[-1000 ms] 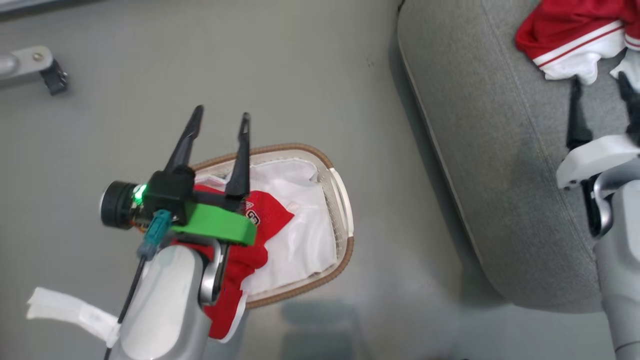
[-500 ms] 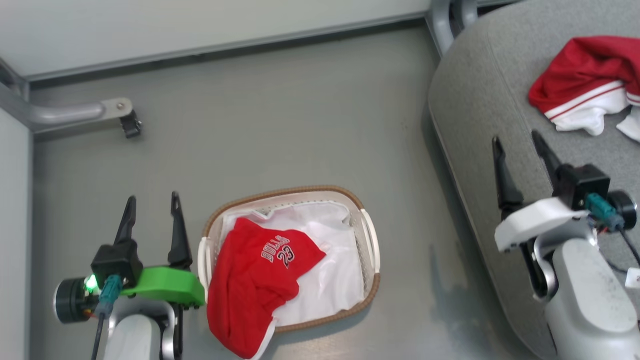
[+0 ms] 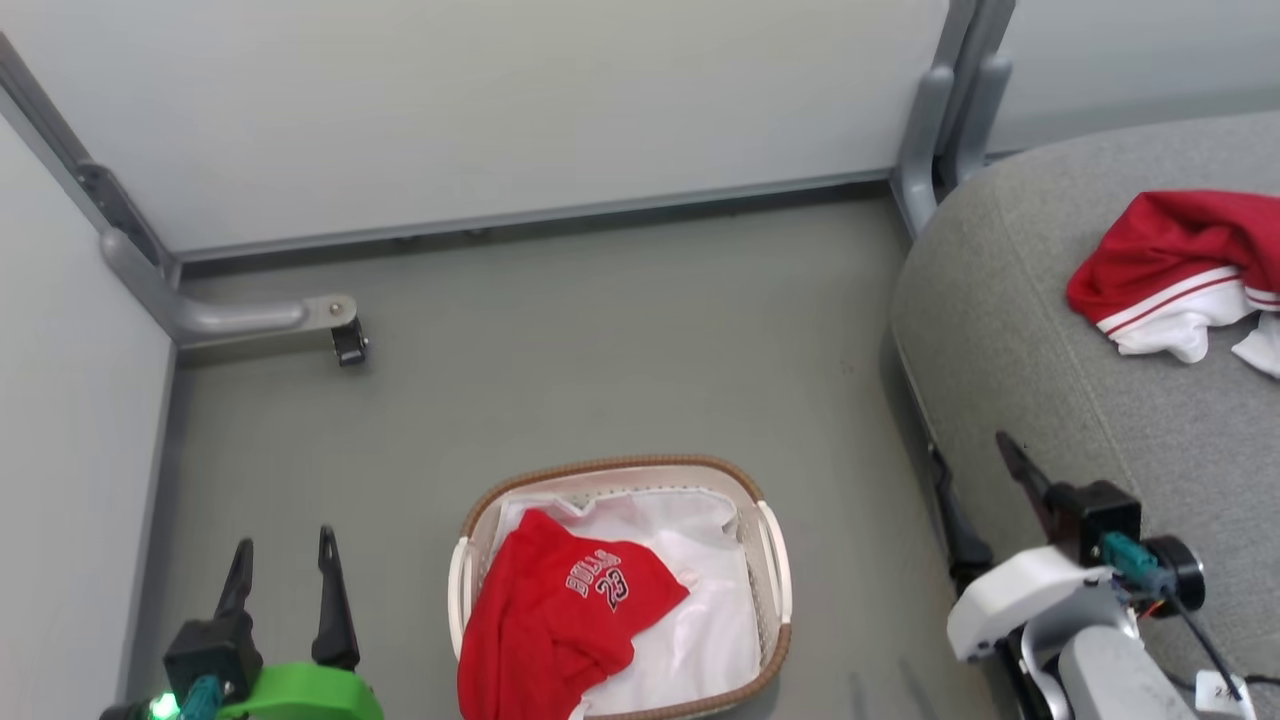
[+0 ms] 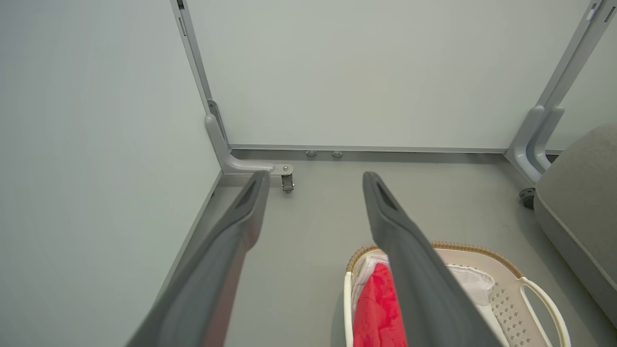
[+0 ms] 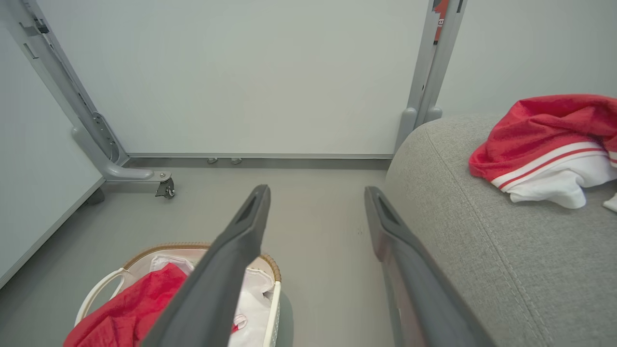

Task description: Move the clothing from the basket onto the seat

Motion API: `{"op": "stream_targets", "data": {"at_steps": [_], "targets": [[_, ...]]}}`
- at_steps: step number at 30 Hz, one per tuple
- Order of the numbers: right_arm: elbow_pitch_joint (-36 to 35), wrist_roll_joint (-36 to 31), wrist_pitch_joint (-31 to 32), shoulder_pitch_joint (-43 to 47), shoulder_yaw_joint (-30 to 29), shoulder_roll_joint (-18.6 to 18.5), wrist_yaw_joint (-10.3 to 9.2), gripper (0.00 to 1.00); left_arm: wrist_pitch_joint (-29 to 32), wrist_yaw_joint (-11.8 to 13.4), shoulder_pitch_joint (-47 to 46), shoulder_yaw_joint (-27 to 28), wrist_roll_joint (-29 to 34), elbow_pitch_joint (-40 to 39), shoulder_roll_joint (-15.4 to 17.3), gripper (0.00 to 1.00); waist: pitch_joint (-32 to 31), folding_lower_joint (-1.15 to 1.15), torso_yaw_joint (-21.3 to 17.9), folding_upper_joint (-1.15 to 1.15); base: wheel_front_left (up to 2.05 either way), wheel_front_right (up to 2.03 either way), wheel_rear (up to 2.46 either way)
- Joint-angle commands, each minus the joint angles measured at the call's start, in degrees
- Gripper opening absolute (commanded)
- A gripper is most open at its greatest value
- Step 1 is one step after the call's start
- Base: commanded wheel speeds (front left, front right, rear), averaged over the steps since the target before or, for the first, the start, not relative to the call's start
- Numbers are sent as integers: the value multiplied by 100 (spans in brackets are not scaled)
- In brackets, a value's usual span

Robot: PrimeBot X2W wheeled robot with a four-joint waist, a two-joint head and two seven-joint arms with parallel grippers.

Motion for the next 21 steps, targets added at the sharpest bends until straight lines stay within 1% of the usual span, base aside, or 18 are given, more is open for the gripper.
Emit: {"op": "stream_targets", "data": {"at_steps": [1, 7, 14, 18, 21], "targets": [[-7, 23, -11, 158, 23, -2, -8, 100, 0, -27, 137, 47, -14, 39, 9, 100, -273, 0, 27, 0, 0, 0, 0], [-67, 55, -11, 415, 73, 72, -8, 100, 0, -98, 363, -44, -189, 118, 5, 100, -388, 0, 13, 0, 0, 0, 0], [-105, -44, -11, 411, 83, 103, -8, 100, 0, -184, 385, -301, -219, 334, 5, 100, -353, 0, -2, 0, 0, 0, 0], [-201, -49, -11, 219, 145, 110, -8, 100, -1, -215, 110, -519, -295, 729, 9, 100, -108, 0, -69, 0, 0, 0, 0], [-317, -70, -11, 22, 186, 83, -8, 100, -1, -237, -154, -761, -301, 1069, 7, 100, 277, 0, -139, 0, 0, 0, 0]]}}
